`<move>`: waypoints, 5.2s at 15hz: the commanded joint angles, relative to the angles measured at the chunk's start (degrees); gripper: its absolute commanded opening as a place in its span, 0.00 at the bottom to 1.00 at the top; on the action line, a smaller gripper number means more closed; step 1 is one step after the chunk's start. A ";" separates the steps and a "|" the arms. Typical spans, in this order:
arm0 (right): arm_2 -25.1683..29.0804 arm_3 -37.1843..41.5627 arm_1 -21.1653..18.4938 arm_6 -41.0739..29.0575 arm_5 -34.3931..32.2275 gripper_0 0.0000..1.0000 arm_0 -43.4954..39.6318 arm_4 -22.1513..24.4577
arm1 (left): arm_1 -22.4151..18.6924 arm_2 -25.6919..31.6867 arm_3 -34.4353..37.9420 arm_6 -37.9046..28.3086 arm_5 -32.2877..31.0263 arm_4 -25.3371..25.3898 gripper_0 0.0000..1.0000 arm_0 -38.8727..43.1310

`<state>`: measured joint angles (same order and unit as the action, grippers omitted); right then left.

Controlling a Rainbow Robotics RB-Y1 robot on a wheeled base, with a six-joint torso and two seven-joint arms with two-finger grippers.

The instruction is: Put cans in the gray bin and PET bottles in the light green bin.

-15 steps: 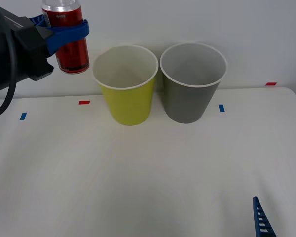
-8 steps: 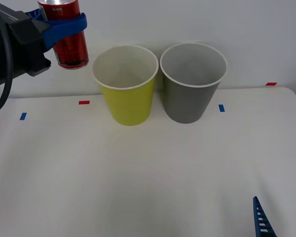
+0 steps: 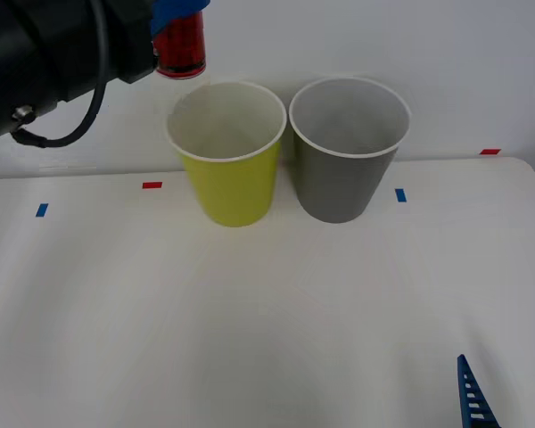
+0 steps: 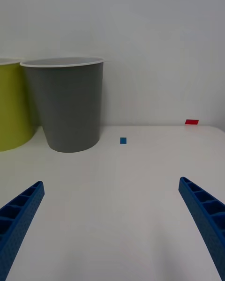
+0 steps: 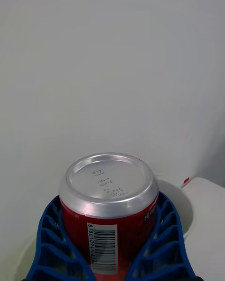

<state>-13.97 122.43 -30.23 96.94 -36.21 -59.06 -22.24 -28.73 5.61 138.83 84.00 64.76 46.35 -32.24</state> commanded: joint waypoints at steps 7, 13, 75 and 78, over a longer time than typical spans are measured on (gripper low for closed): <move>0.00 0.00 0.00 0.00 0.00 1.00 0.00 0.00 | 2.72 -13.96 -16.48 -2.96 -6.14 -6.98 0.00 -14.08; 0.00 0.00 0.00 0.00 0.00 1.00 0.00 0.00 | 3.95 -20.99 -29.58 -3.76 -16.25 -7.94 0.00 -19.35; 0.00 0.00 0.00 0.00 0.00 1.00 0.00 0.00 | -1.77 -26.70 -23.43 -5.43 -31.36 -16.47 1.00 -6.78; 0.00 0.00 0.00 0.00 0.00 1.00 0.00 0.00 | -4.58 -22.40 -17.45 -5.34 -31.36 -16.12 1.00 0.51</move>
<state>-13.97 122.43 -30.23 96.94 -36.21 -59.06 -22.24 -32.32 -18.52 119.10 78.63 33.41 30.00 -34.27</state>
